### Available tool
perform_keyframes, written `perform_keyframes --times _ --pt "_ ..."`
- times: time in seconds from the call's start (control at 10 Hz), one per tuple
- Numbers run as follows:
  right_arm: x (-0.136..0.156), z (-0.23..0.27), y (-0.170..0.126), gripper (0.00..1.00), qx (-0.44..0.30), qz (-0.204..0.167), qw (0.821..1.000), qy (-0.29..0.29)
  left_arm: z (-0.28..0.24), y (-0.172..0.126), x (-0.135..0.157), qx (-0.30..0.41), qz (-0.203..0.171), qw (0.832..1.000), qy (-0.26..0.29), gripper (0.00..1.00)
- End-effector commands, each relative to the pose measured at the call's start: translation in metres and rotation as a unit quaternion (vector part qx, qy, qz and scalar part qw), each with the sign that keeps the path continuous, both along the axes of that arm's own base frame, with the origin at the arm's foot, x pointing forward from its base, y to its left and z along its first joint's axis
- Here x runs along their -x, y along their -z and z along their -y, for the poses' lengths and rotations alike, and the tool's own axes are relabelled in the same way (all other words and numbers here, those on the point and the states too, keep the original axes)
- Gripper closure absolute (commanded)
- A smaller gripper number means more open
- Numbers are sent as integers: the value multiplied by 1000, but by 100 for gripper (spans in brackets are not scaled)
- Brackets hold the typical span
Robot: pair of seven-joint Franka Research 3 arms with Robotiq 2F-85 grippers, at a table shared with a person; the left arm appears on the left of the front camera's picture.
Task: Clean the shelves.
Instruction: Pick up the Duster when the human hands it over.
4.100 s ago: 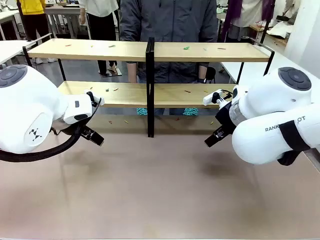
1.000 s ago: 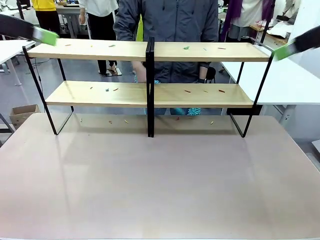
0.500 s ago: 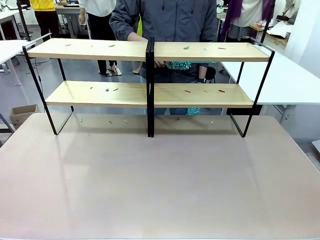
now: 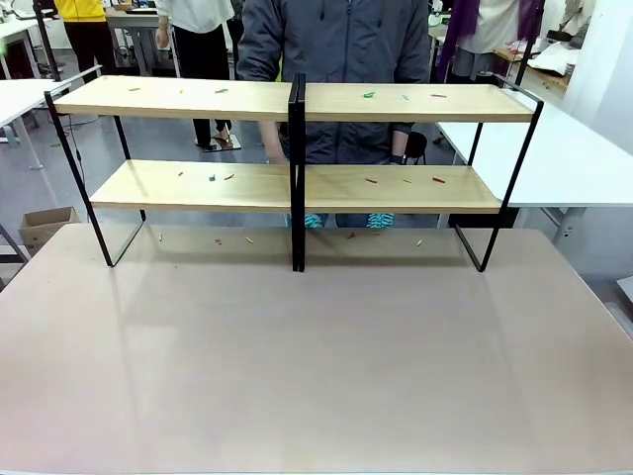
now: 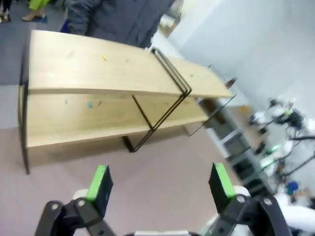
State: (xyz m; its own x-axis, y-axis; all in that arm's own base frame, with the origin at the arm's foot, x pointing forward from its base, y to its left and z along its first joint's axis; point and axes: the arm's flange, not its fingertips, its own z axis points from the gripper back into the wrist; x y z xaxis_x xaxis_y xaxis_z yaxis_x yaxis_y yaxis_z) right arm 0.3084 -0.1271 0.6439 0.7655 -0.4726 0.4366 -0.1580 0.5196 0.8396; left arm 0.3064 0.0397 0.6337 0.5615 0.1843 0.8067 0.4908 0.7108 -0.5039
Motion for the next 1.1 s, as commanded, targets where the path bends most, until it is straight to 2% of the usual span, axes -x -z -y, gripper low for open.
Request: perform_keyframes --times 0.0,0.2,0.3,0.4,0.6,1.0 --pt "23 -74 -43 0 132 78 988 14 39 -50 -11 -150 9 988 -23 0" --pt "26 -103 -50 0 207 106 972 23 41 -53 -17 -229 13 971 -62 0" --pt "27 -102 -50 0 210 109 971 18 41 -51 -12 -240 25 969 -55 0" --pt "27 -100 -48 0 216 113 970 20 38 -50 -3 -268 38 958 -95 0" --pt "26 -101 -46 0 221 117 968 10 41 -53 17 -287 87 950 -86 0" --pt "22 -98 -45 0 218 111 970 12 71 -46 34 -338 113 934 -20 0"
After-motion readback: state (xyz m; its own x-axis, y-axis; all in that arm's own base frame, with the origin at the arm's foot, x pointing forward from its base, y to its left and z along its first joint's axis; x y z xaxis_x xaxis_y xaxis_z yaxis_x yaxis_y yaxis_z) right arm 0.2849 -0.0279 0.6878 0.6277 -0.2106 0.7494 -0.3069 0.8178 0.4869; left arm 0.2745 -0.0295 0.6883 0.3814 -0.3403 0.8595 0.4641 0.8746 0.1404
